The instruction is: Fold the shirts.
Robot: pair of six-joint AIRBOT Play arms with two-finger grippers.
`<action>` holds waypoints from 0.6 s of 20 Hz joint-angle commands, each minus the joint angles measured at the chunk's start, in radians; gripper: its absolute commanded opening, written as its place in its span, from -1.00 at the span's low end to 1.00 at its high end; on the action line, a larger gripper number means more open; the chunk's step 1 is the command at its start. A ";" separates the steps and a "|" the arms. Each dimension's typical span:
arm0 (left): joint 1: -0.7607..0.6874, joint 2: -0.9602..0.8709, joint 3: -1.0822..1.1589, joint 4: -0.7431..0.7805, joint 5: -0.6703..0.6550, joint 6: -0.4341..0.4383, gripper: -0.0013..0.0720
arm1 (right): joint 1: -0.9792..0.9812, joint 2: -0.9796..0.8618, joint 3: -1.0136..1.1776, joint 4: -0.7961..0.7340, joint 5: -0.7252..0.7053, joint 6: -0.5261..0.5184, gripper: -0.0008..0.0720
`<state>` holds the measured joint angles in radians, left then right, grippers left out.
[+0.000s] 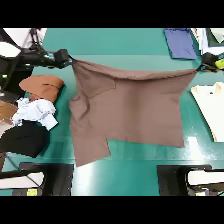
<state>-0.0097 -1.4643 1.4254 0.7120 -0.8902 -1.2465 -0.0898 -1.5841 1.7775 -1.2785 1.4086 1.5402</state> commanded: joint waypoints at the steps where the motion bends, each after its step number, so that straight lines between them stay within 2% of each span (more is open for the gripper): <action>1: -0.011 -0.173 0.069 -0.039 0.151 0.081 -0.89 | 0.004 -0.090 -0.013 0.002 -0.155 0.008 -0.94; 4: -0.011 -0.205 0.147 -0.053 0.159 0.182 -0.89 | 0.005 -0.084 -0.013 0.001 -0.259 0.008 -0.94; 6: -0.008 -0.203 0.168 -0.037 0.124 0.229 -0.89 | 0.005 -0.077 -0.014 -0.008 -0.265 0.007 -0.94; 10: 0.019 -0.201 0.175 0.126 -0.142 0.222 -0.89 | 0.011 -0.068 -0.042 -0.010 -0.105 -0.032 -0.94; 12: 0.021 -0.201 0.148 0.256 -0.240 0.199 -0.89 | 0.022 -0.024 -0.144 -0.010 -0.116 -0.037 -0.94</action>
<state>0.0029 -1.6608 1.5852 0.8074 -0.9619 -1.0409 -0.0772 -1.6398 1.7123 -1.2861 1.2594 1.5230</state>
